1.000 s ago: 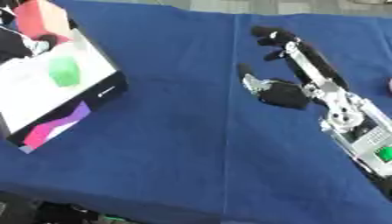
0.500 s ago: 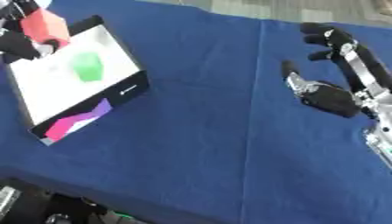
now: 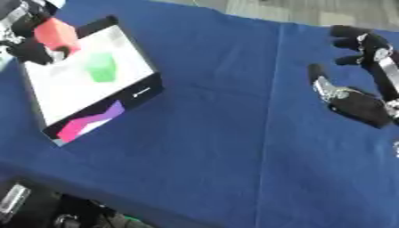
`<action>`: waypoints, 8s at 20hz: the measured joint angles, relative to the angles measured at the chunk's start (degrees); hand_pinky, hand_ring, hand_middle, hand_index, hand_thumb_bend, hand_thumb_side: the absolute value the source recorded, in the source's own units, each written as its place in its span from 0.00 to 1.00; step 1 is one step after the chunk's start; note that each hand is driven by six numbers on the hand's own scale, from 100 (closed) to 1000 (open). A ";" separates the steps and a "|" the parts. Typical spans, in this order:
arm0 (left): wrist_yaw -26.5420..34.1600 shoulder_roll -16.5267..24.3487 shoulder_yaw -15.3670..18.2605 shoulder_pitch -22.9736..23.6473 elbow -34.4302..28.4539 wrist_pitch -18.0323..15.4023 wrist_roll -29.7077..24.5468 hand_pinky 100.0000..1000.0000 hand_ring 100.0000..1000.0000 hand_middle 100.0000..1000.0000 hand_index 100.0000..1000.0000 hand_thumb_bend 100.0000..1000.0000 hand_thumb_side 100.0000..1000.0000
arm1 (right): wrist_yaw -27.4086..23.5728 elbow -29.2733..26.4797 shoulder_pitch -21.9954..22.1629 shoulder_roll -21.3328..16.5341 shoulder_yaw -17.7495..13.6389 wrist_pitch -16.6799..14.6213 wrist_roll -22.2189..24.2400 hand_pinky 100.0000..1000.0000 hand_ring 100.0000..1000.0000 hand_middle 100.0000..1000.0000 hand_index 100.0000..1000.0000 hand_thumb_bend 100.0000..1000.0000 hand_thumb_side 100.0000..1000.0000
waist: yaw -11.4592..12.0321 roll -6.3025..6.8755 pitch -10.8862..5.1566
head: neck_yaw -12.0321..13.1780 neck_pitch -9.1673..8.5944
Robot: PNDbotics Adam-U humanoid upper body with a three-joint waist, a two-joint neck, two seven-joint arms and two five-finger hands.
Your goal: Pick up the objects with one hand, pass them to the other hand, and then place them into the box on the other side of the table.
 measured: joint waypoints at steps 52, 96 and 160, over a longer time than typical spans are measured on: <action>18.00 -3.09 10.60 6.32 -19.42 2.09 14.01 0.84 0.62 0.61 0.72 0.15 0.40 | -4.73 -0.02 9.87 -8.85 -8.46 -4.37 -2.45 0.76 0.87 0.85 0.88 0.21 0.30 | -2.33 -0.68 -1.18 | -11.90 1.09; 27.15 -2.60 11.38 7.54 -22.91 0.03 22.42 0.85 0.62 0.61 0.71 0.13 0.38 | -2.20 1.49 26.72 -26.17 -28.53 9.10 3.58 0.83 0.87 0.83 0.84 0.46 0.20 | -2.28 1.56 2.18 | -17.02 -0.59; 28.12 -3.67 12.02 7.07 -25.77 0.41 23.68 0.85 0.63 0.61 0.70 0.12 0.39 | -1.38 18.35 24.41 -26.66 -29.63 9.33 3.71 0.85 0.86 0.81 0.82 0.22 0.03 | 2.32 3.02 7.51 | -24.41 -6.08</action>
